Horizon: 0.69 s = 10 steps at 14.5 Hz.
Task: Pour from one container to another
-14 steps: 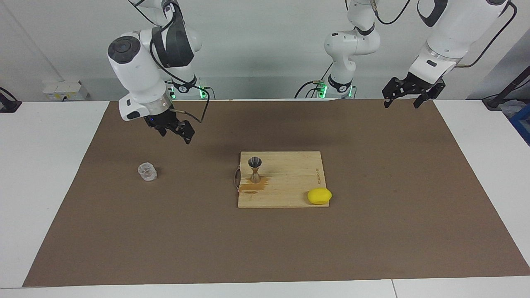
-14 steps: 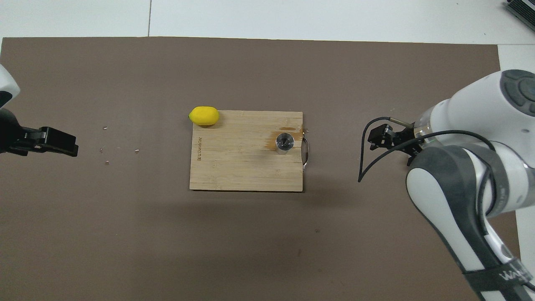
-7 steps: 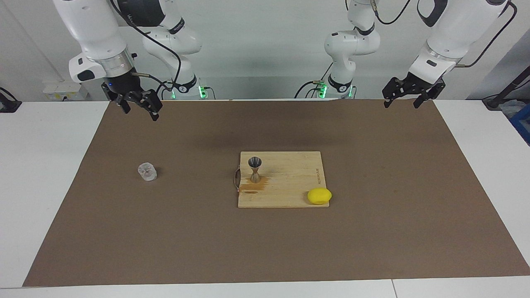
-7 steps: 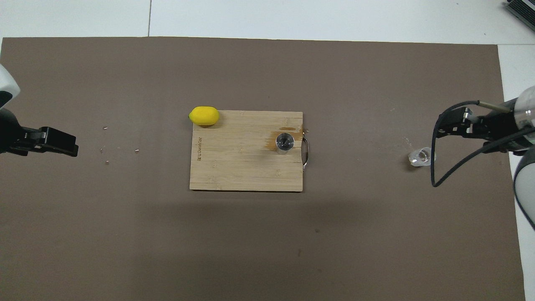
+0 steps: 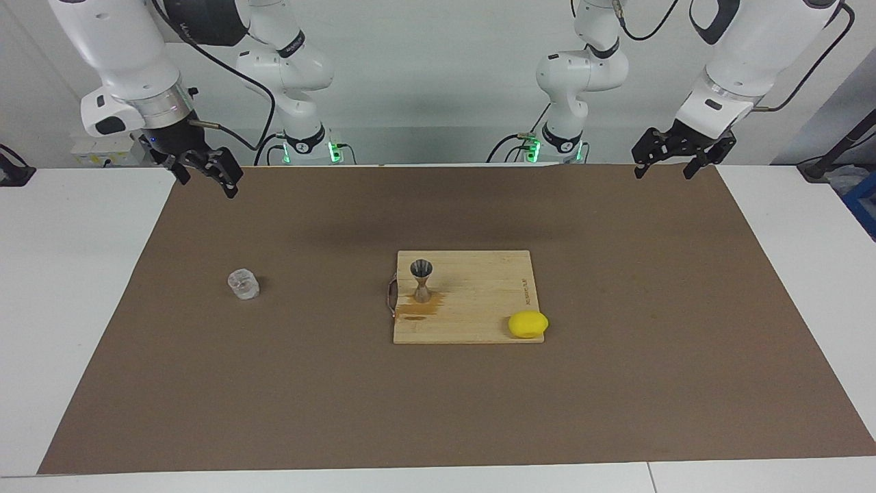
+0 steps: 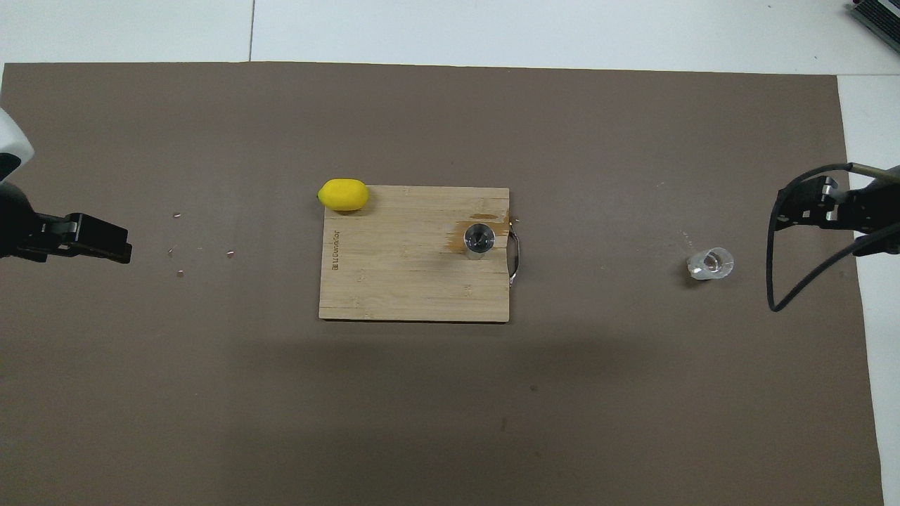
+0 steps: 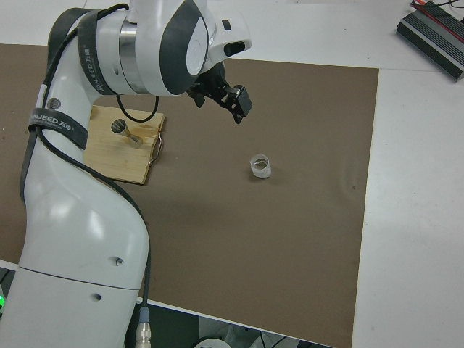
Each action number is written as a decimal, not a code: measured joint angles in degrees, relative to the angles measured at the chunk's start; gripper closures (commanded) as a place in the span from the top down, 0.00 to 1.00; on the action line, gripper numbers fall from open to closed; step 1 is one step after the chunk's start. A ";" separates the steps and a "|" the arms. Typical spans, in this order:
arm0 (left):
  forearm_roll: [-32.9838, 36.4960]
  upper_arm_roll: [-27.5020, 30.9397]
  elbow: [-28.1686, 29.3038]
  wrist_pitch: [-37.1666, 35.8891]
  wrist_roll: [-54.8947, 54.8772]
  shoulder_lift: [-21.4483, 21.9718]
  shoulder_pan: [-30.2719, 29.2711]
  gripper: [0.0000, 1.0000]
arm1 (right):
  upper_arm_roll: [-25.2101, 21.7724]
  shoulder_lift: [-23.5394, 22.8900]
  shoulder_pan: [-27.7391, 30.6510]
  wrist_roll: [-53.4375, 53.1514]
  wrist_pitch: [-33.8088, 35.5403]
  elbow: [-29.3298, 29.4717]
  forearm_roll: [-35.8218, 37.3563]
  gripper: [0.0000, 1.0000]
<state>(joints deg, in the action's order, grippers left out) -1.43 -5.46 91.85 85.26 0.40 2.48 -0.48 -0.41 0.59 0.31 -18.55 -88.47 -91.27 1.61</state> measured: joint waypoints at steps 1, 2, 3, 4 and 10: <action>0.00 0.00 0.00 0.00 0.00 0.00 0.00 1.00 | 0.00 -0.10 0.12 0.22 0.00 -0.07 -0.06 0.99; 0.00 0.00 0.00 0.00 0.00 0.00 0.00 1.00 | 0.03 -0.21 0.11 0.44 -0.05 -0.15 -0.08 0.99; 0.00 0.00 0.00 0.00 0.00 0.00 0.00 1.00 | 0.07 -0.33 0.10 0.64 -0.09 -0.18 -0.10 0.99; 0.00 0.00 0.00 0.00 0.00 0.00 0.00 1.00 | 0.11 -0.38 0.09 0.78 -0.09 -0.21 -0.12 0.99; 0.00 0.00 0.00 0.00 0.00 0.00 0.00 1.00 | 0.69 -0.39 -0.26 3.69 -0.06 -0.94 -1.56 1.00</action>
<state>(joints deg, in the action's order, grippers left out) -1.43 -5.46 91.85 85.26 0.40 2.48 -0.48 0.28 0.20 0.06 -14.86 -88.53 -92.22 0.05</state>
